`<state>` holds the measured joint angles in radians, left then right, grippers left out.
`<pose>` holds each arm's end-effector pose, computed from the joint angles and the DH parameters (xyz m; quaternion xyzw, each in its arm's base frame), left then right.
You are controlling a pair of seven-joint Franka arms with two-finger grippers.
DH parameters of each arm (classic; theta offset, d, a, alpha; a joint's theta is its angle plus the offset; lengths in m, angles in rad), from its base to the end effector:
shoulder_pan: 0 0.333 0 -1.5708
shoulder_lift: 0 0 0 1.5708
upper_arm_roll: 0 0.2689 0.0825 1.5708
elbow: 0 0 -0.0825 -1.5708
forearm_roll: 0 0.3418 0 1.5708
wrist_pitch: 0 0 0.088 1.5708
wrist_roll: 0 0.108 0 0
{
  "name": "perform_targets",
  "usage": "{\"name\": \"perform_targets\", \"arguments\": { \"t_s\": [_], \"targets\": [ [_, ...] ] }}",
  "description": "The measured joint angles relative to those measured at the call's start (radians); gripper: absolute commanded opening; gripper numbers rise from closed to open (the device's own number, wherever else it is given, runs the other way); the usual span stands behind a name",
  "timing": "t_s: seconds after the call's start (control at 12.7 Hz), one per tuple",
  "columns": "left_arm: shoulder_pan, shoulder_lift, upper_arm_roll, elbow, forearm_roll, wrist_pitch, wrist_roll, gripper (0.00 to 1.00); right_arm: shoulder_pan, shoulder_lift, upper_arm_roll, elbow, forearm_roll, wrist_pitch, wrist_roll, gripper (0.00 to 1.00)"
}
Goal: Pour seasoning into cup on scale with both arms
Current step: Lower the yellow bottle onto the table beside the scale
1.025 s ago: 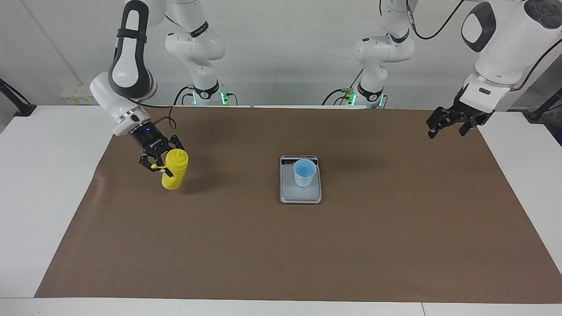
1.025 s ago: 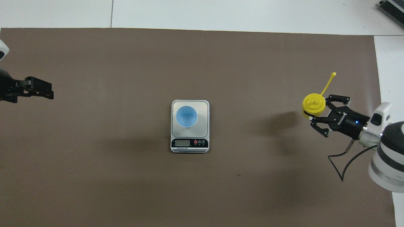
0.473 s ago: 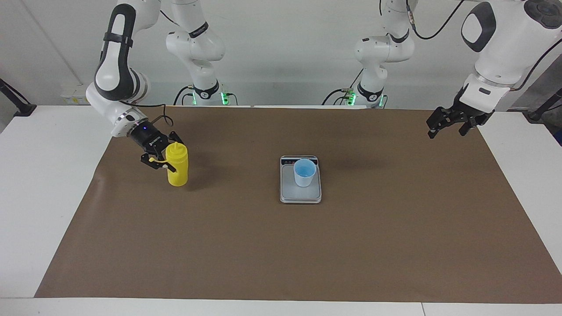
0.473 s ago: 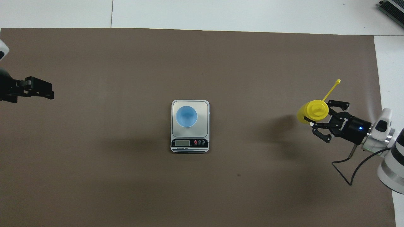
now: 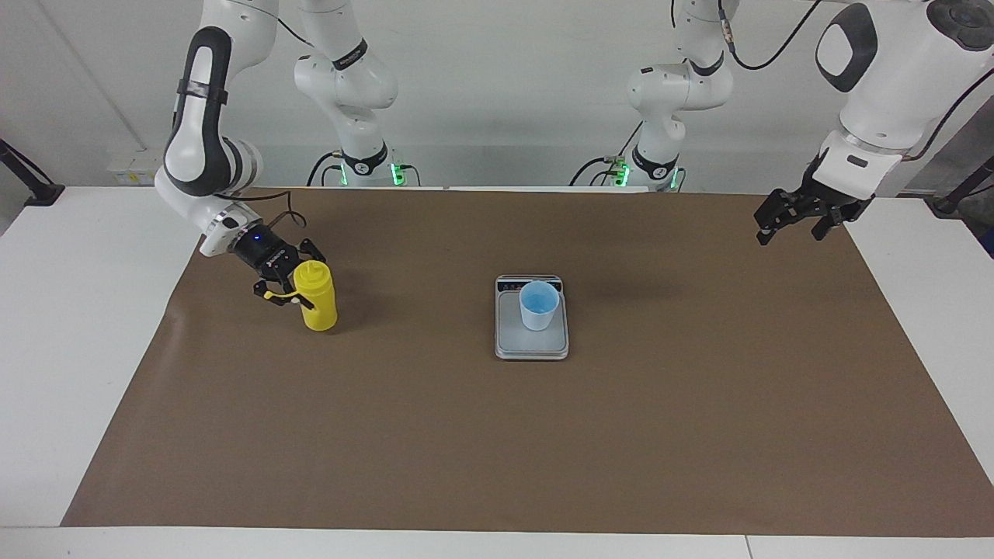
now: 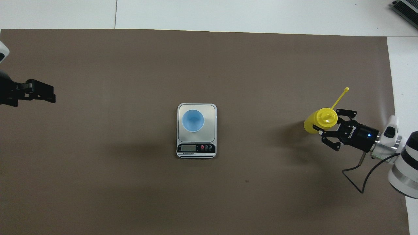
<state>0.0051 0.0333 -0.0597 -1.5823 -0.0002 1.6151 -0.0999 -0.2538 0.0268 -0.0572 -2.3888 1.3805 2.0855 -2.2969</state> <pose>0.5237 -0.0282 0.5581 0.9997 0.0227 -0.0003 0.0011 0.4505 -0.0926 0.2953 -0.7510 -0.4188 -0.4438 0.2523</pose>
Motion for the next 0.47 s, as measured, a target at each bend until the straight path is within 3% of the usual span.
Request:
{"name": "perform_targets", "arguments": {
  "t_s": [0.24,0.32,0.39,0.47],
  "targets": [
    [0.000,0.000,0.000,0.000,0.000,0.000,0.000,1.00,-0.003,0.016,0.000,-0.002,0.000,-0.008,0.000,0.01],
    [0.000,0.000,0.000,0.000,0.000,0.000,0.000,1.00,-0.005,0.022,0.000,-0.003,0.000,-0.010,0.000,0.09],
    [0.000,0.000,0.000,0.000,0.000,0.000,0.000,1.00,-0.008,0.027,0.000,-0.003,0.000,-0.016,0.000,0.34],
    [0.000,0.000,0.000,0.000,0.000,0.000,0.000,1.00,-0.011,0.031,0.000,-0.003,0.000,-0.022,0.000,0.53]
  ]
}}
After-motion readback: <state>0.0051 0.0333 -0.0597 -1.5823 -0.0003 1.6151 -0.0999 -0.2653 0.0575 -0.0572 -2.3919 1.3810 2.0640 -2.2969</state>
